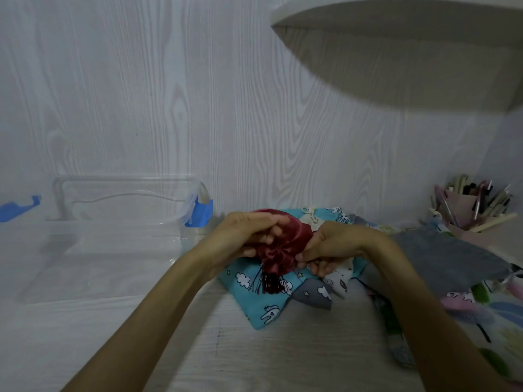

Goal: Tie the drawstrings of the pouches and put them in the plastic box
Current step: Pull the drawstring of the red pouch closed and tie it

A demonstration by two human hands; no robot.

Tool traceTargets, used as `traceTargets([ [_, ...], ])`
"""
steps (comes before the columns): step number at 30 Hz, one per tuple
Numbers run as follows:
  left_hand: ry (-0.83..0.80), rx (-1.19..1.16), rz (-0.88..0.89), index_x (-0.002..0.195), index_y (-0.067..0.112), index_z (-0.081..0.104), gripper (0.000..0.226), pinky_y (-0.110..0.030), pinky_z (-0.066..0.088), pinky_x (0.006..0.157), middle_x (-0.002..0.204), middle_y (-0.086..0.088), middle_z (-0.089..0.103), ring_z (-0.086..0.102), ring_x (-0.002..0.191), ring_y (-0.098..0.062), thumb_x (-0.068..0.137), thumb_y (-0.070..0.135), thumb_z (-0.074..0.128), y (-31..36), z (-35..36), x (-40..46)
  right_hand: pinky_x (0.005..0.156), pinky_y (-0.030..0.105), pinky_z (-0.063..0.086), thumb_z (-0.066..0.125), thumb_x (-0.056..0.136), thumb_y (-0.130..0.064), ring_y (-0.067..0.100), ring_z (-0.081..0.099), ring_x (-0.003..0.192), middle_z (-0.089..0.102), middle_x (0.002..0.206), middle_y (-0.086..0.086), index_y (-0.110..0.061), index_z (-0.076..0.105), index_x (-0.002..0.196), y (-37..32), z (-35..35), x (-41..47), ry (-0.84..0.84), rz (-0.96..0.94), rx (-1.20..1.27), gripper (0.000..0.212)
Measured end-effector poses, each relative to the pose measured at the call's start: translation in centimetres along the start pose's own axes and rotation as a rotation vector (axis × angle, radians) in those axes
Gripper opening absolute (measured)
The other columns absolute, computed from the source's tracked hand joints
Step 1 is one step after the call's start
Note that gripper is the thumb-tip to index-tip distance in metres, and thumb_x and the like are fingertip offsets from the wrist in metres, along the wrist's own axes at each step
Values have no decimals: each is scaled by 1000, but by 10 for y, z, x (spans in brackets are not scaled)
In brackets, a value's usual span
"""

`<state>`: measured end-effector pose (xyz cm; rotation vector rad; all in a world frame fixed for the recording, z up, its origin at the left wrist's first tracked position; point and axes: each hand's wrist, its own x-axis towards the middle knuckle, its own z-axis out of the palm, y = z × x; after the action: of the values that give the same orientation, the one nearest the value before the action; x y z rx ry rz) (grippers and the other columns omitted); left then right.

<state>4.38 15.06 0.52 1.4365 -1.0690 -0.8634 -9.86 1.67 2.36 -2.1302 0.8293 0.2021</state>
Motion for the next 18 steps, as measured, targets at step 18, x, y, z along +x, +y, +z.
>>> traceTargets([
  [18,-152,433,161,74,12,62,30,-10,41,59,66,5,56,51,62,-6,97,23,47,-8,25,-3,108,19,29,42,97,-37,-9,47,109,58,109,-15,-27,69,100,-61,29,-26,373,-658,-291,29],
])
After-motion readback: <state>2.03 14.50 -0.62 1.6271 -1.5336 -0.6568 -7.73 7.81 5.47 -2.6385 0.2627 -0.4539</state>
